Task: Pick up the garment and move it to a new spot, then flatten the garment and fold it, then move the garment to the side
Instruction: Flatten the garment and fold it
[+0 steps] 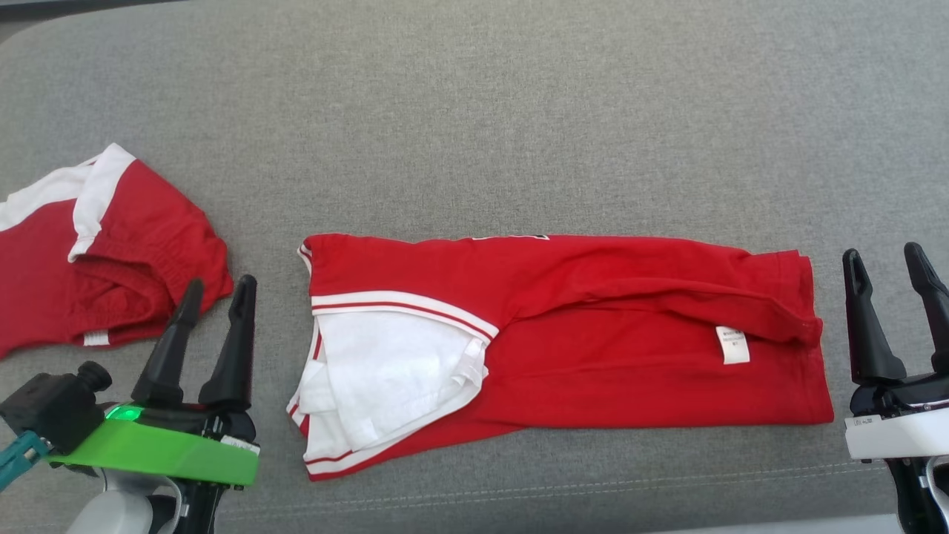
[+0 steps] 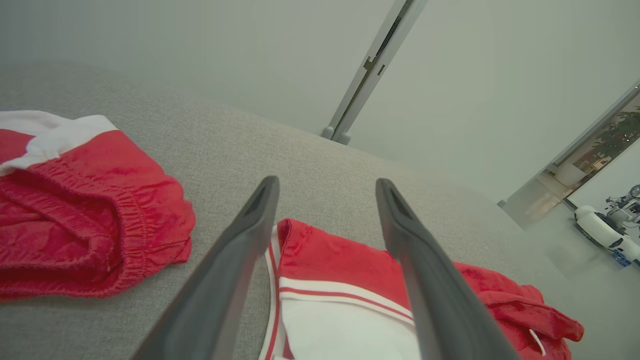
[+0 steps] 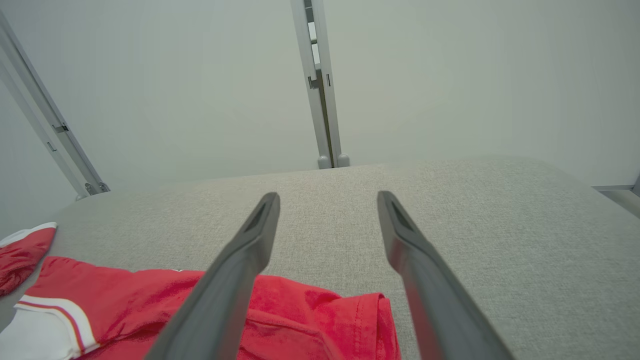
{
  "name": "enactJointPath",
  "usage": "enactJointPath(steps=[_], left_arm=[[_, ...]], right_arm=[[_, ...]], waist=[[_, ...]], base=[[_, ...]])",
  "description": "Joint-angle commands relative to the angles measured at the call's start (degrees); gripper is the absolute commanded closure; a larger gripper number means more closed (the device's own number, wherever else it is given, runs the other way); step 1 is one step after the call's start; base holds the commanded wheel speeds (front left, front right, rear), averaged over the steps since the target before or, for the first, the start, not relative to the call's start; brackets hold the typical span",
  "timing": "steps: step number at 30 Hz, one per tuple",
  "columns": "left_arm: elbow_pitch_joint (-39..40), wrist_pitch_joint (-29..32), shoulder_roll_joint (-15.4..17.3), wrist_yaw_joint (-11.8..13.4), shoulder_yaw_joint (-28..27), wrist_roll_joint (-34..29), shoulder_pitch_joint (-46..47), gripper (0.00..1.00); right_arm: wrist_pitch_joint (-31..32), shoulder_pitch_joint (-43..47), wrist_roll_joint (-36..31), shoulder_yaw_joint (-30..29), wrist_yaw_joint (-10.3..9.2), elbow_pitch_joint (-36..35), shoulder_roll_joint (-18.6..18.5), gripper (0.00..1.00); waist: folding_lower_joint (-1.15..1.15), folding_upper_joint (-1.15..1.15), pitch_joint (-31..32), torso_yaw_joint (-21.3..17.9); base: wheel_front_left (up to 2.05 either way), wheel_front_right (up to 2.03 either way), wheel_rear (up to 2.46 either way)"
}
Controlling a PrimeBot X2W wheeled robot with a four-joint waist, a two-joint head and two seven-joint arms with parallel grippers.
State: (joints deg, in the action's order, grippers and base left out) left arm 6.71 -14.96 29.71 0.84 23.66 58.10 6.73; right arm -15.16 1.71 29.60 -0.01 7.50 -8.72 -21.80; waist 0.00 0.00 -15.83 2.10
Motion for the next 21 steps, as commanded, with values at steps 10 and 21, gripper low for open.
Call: enactJointPath(steps=[10,21], left_arm=[[1.41,-0.15,-10.29,10.05,-9.60,-22.47,-2.93,0.00],[-6.62,-0.15,-14.31,8.99,-10.54,-35.19,-5.25,0.00]], right_arm=[[-0.12,-2.02,-7.37,-4.16,-0.01,4.25,8.56,0.00],[-0.12,-0.38,-12.17,-1.88,-0.02,10.43,11.99,0.00]], waist=[[0.00,0.00,6.25,-0.04],[0.00,0.00,11.68,-0.57]], base=[[0.00,0.00,0.00],[0.00,0.00,0.00]])
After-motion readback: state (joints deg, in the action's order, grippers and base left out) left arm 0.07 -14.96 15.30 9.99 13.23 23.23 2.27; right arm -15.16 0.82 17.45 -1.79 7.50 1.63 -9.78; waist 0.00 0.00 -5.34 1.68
